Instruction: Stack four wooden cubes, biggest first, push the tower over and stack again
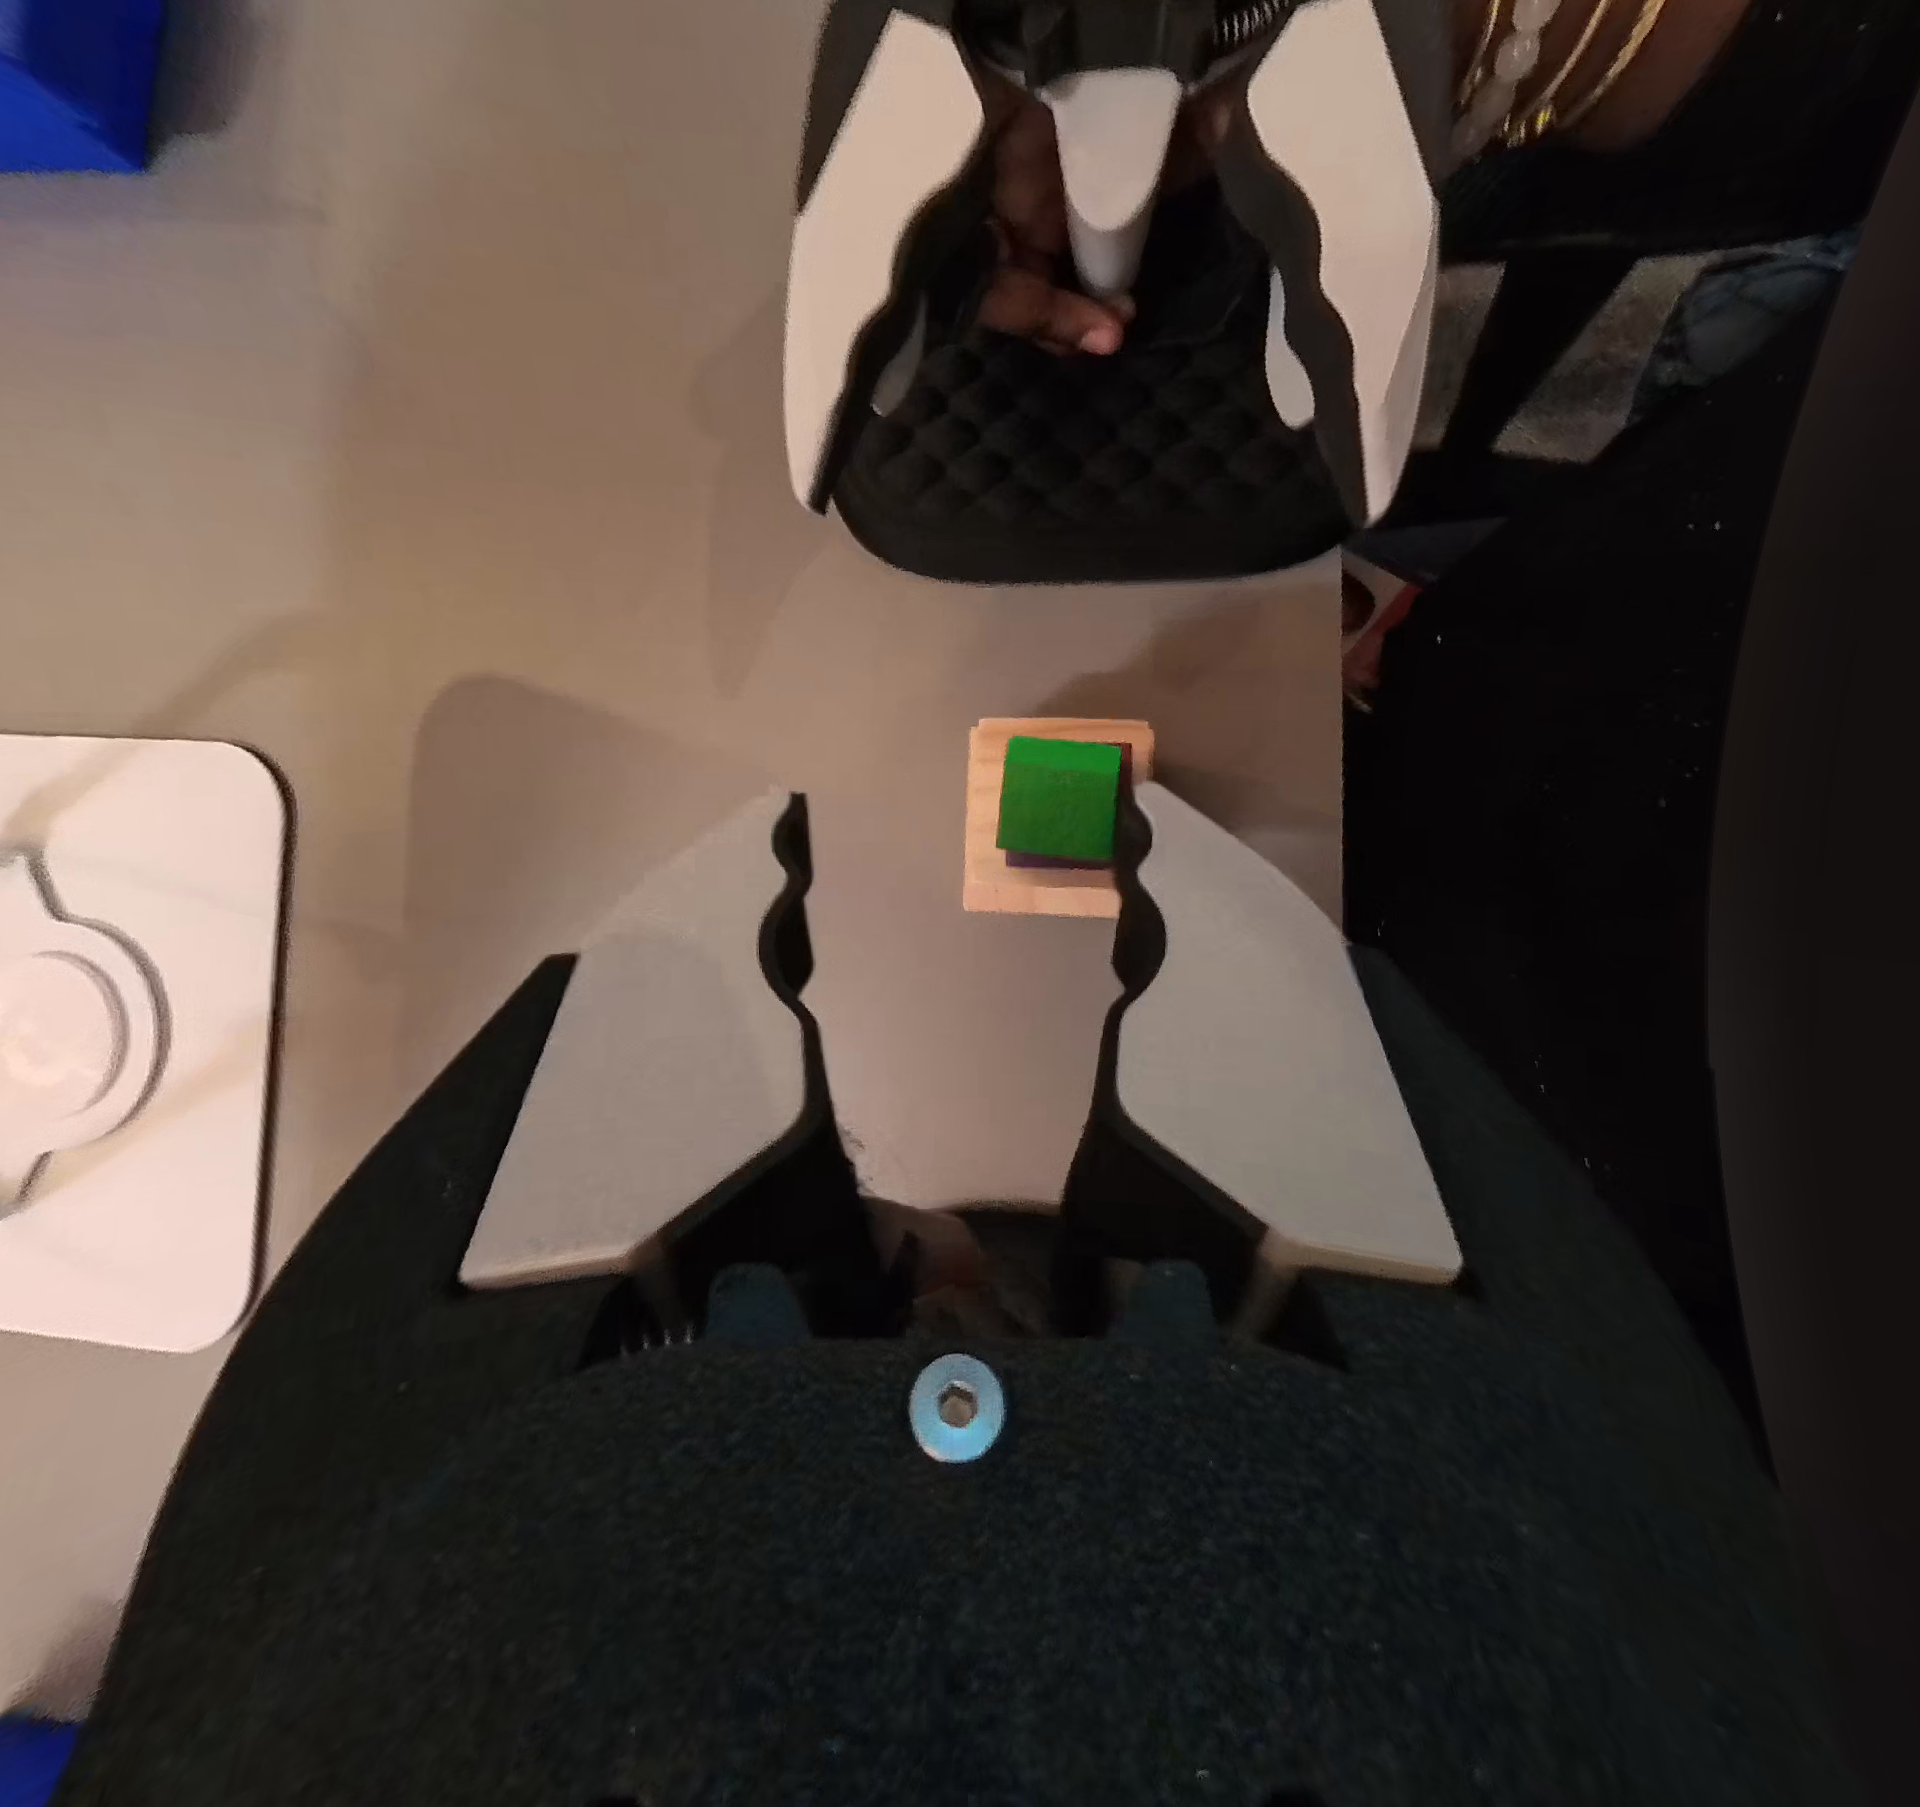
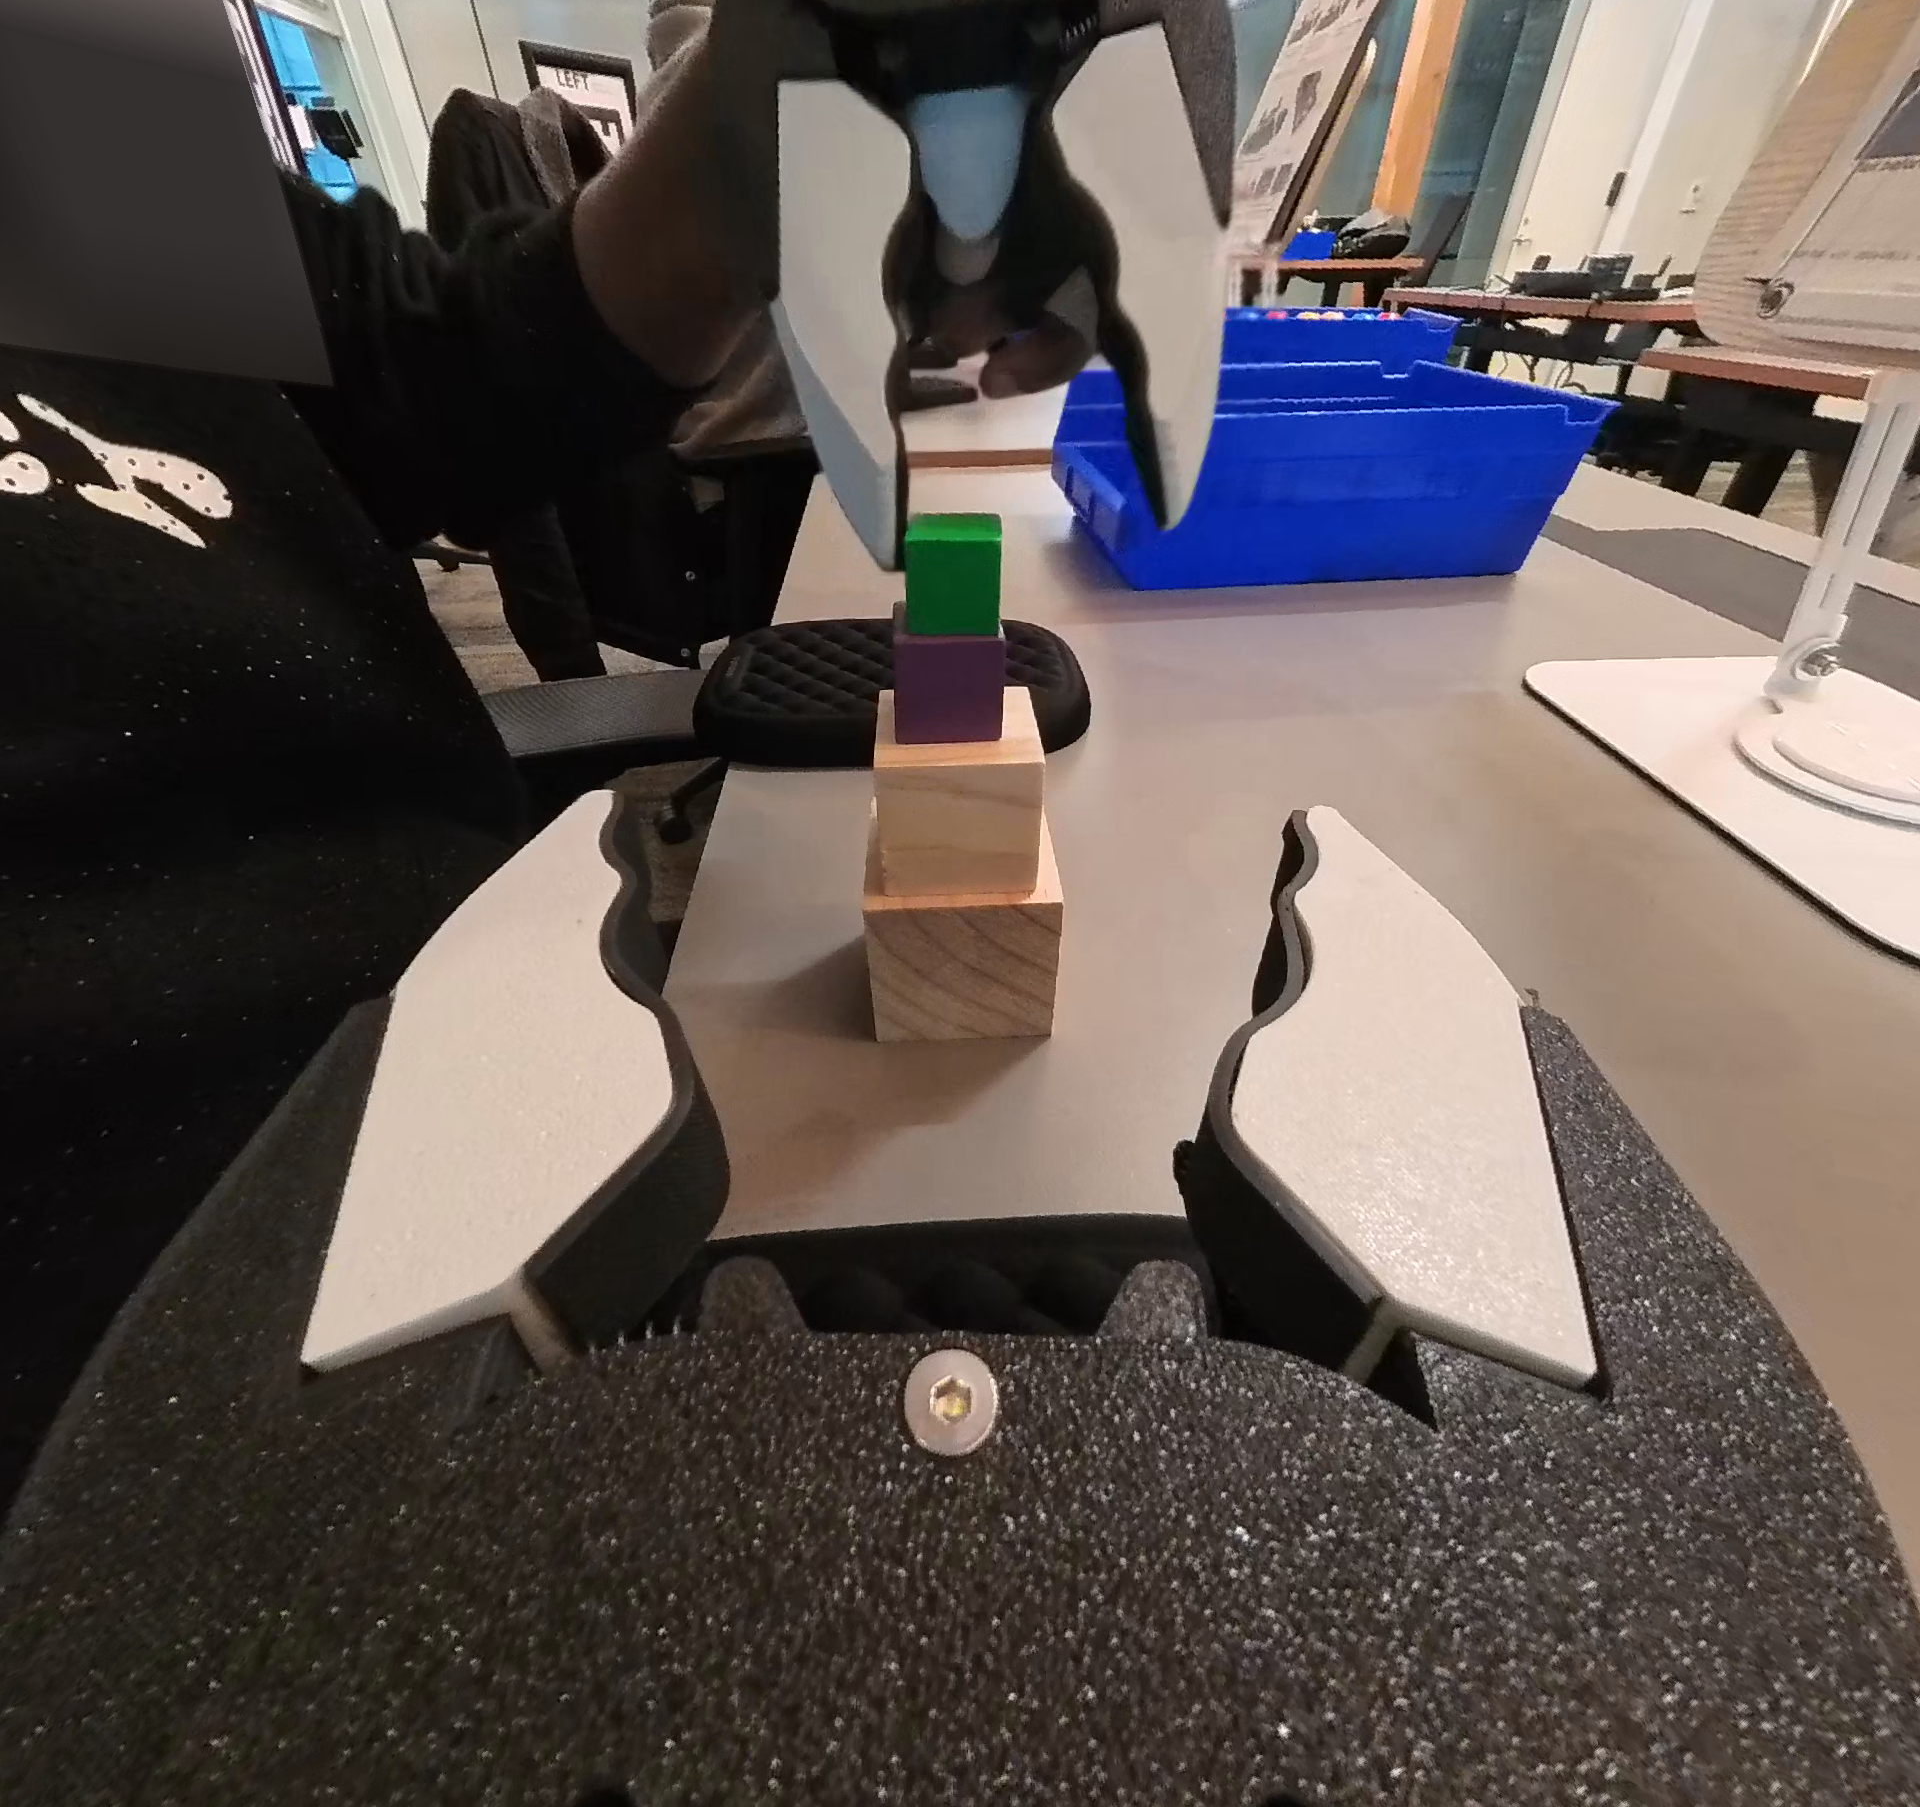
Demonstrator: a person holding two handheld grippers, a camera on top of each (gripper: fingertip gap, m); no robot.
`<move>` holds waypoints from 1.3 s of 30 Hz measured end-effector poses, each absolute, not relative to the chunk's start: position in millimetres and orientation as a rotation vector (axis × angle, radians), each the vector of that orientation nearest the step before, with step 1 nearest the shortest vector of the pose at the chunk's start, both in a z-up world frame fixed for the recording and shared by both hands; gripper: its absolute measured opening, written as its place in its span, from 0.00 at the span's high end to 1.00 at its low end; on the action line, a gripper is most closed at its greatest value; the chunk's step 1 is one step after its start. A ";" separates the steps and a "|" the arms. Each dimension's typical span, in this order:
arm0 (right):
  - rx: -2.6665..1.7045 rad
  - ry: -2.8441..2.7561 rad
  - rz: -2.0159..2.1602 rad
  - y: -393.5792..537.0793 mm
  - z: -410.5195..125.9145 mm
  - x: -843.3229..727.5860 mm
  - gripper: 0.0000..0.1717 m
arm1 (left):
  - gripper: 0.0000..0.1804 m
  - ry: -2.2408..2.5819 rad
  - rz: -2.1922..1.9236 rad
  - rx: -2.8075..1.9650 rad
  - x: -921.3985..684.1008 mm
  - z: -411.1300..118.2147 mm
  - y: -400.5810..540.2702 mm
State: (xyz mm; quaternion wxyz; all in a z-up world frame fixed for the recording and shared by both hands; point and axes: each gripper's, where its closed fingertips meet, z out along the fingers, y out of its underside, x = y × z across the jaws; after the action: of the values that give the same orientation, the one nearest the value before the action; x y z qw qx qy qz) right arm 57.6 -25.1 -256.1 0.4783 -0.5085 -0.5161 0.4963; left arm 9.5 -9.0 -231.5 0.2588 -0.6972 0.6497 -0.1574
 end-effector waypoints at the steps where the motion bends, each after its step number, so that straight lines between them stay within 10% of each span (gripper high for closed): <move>1: -1.241 -1.260 1.212 -25.0 -256.0 57.7 0.35 | 0.65 1.724 -0.452 -1.866 11.0 -227.0 -7.8; 10: -1.237 -1.254 1.209 -24.8 -255.4 58.1 0.35 | 0.20 1.162 -0.822 -1.442 6.0 -185.0 -15.6; 39: -1.233 -1.218 1.158 -21.6 -253.2 58.9 0.35 | 0.25 0.596 -0.628 -1.263 -110.5 -222.4 -15.1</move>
State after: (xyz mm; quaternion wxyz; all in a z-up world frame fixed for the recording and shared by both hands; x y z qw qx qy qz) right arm 58.9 -21.6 -253.2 0.5040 -0.5109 -0.5047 0.4798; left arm -110.5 -15.1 -222.4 0.7209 -0.5715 0.2698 -0.2843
